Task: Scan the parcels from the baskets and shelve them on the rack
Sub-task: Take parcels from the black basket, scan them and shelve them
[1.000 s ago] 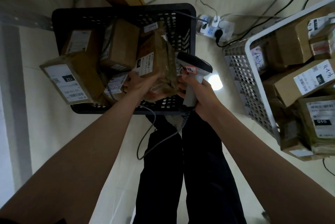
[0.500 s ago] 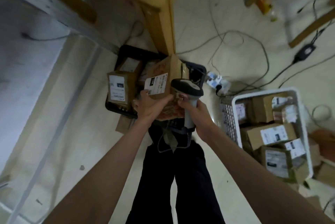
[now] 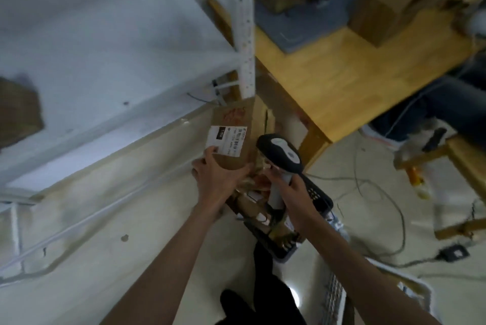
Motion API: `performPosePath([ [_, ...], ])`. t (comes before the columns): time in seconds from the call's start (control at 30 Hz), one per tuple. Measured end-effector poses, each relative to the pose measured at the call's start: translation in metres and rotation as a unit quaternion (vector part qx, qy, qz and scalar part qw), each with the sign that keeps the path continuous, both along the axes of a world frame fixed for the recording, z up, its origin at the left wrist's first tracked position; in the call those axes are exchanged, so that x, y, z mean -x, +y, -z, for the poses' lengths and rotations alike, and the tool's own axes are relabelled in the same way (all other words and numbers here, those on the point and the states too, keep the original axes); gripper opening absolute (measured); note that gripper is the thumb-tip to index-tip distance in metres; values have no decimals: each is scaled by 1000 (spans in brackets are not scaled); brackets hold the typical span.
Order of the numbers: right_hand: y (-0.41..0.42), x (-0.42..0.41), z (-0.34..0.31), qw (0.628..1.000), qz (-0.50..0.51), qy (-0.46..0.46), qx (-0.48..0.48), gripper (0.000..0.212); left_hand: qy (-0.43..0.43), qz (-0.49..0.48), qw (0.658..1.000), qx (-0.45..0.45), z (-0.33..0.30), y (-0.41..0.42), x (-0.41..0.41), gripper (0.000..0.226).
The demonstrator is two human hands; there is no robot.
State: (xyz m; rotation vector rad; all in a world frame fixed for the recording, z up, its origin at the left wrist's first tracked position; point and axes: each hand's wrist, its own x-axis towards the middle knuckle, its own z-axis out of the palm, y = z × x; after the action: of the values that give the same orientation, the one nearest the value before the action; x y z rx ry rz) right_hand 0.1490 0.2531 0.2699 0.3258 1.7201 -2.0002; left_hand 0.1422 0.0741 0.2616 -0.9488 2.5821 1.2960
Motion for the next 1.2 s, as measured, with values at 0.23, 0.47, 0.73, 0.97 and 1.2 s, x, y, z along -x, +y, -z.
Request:
performPosePath([
  [0.23, -84, -24, -84, 982, -133, 131, -19, 17, 117, 41, 972, 199, -82, -106, -80, 120],
  [0.47, -156, -55, -173, 928, -236, 284, -57, 9, 161, 42, 903, 397, -158, -183, -155, 124],
  [0.73, -201, -95, -221, 873, -304, 366, -107, 10, 168, -35, 862, 476, -222, -246, -212, 120],
  [0.97, -230, -110, -247, 842, -317, 416, -134, 7, 186, -75, 843, 500, -241, -262, -225, 121],
  [1.2, -232, -115, -262, 842, -305, 420, -150, 9, 193, -71, 836, 509, -249, -270, -227, 119],
])
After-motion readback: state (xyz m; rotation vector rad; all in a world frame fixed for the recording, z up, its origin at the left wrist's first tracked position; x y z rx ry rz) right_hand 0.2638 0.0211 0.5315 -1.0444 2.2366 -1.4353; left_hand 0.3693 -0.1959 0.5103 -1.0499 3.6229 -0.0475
